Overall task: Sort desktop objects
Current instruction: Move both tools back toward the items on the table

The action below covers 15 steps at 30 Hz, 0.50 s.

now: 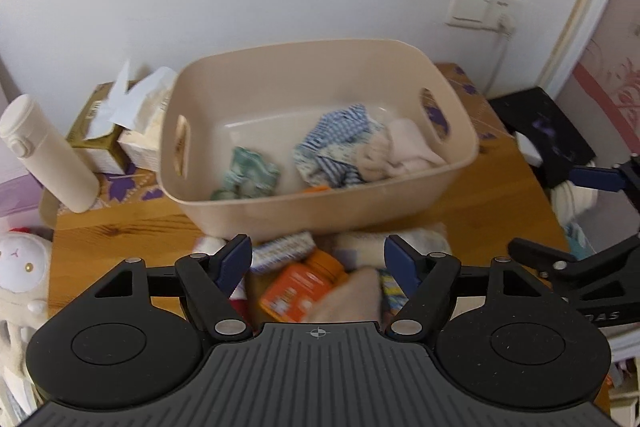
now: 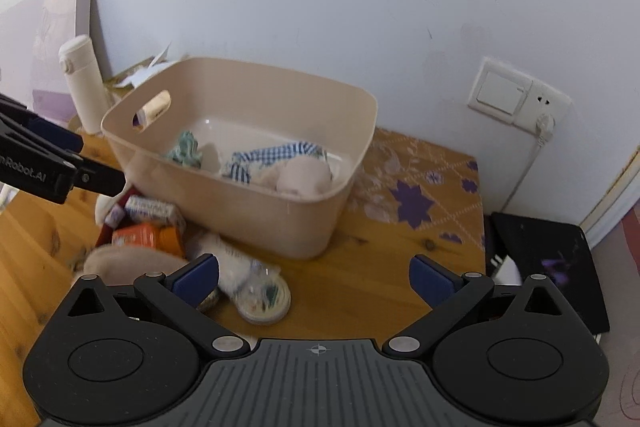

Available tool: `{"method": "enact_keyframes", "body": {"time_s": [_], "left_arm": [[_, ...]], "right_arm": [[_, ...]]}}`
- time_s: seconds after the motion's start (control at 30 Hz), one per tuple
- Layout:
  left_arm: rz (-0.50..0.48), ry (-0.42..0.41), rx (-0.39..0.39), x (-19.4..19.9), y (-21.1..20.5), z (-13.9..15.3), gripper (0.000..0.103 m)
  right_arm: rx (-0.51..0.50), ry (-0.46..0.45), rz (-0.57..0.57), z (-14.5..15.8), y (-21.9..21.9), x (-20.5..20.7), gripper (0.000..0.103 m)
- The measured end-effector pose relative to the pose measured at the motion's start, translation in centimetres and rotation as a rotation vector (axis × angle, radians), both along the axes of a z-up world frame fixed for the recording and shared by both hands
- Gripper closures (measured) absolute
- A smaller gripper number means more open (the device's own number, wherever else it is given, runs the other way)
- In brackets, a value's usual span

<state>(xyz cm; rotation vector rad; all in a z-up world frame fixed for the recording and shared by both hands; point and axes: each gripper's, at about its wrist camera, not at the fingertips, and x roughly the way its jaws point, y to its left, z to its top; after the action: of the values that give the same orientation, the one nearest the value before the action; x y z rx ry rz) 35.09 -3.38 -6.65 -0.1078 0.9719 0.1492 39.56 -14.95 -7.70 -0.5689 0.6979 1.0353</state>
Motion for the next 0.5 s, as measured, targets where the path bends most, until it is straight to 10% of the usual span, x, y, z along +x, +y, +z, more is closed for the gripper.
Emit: {"method": "enact_keyframes", "body": {"time_s": [0.5], "left_arm": [[-0.103,0.069,-0.013,-2.4,-5.6,-3.2,0.029]], "right_arm": [[-0.091,0.078,0.016,-4.7,-4.6,-2.3,0.000]]}}
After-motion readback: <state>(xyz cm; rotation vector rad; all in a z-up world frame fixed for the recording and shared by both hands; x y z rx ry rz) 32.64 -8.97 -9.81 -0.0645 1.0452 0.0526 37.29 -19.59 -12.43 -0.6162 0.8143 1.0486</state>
